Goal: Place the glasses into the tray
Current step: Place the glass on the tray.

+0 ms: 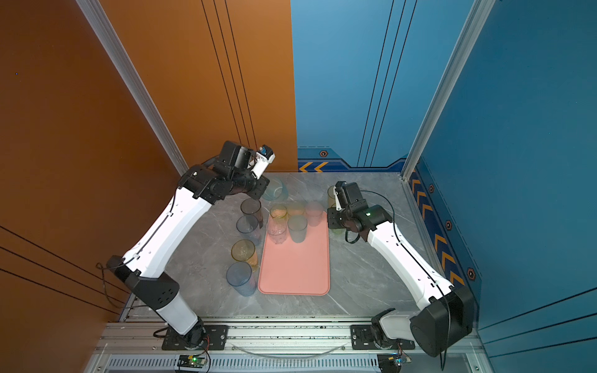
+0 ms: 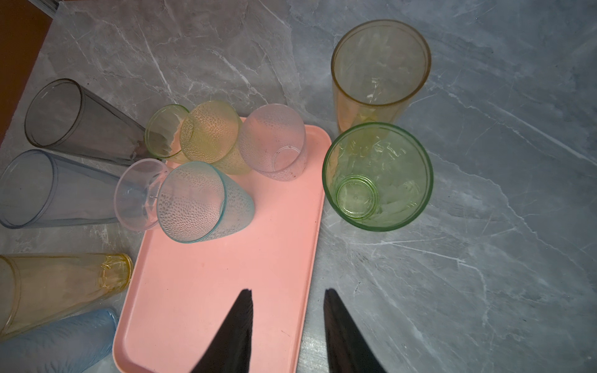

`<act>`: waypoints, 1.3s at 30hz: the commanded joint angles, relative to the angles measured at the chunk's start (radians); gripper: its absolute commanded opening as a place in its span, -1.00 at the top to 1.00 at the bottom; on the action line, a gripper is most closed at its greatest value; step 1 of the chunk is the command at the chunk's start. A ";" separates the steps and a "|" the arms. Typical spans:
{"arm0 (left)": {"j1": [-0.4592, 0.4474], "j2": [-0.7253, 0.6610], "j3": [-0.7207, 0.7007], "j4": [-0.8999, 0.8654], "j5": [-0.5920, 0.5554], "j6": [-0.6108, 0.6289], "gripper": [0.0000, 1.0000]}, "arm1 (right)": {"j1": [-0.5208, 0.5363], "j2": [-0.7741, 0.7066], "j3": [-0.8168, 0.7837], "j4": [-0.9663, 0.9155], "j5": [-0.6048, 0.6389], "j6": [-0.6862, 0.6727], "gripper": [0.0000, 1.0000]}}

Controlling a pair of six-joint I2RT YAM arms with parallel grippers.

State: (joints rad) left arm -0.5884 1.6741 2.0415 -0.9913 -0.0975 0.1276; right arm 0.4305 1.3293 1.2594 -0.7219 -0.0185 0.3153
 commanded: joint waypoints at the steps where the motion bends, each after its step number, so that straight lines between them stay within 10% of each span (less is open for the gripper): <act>1: -0.036 -0.048 -0.020 0.028 0.021 0.006 0.87 | -0.007 -0.026 -0.015 -0.011 0.036 0.013 0.29; 16: -0.177 -0.040 -0.057 -0.020 0.077 0.015 0.86 | -0.039 -0.035 -0.009 -0.021 0.034 0.019 0.29; 39: -0.283 0.366 0.210 -0.145 0.115 0.086 0.86 | -0.101 -0.047 -0.013 -0.023 -0.010 -0.002 0.29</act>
State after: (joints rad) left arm -0.8639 2.0022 2.1960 -1.0988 0.0090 0.1856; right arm 0.3439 1.3159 1.2568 -0.7235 -0.0086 0.3153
